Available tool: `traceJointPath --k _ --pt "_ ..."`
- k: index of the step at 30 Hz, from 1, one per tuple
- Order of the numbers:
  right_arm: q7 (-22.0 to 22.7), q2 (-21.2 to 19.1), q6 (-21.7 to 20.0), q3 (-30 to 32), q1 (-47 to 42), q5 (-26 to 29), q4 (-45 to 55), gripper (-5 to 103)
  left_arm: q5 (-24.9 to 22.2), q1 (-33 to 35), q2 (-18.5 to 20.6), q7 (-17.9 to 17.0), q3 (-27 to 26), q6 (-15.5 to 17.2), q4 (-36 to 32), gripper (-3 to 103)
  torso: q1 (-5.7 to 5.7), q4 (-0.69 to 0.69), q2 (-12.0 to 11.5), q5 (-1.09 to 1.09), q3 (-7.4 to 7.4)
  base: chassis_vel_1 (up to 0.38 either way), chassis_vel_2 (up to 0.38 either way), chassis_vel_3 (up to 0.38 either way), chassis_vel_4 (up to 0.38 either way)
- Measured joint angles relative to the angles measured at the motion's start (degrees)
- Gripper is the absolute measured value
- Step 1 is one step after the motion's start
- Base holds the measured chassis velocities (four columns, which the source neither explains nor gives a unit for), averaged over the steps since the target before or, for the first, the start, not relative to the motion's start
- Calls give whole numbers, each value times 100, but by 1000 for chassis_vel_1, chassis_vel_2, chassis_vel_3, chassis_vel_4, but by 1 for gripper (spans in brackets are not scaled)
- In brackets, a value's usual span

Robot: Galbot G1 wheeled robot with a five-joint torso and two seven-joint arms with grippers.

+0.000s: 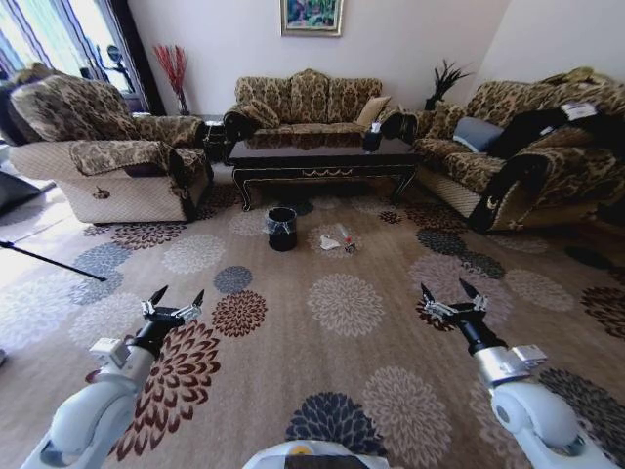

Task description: Move to the front of the table and pick up the trash from the floor, then place it into the trash bin.

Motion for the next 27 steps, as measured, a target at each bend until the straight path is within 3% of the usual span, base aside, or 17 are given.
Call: traceJointPath --k 27 --pt "91 174 43 10 -76 -86 40 100 -37 9 -160 -120 -165 -66 128 100 -176 -1 -583 0 -408 0 0 0 0"
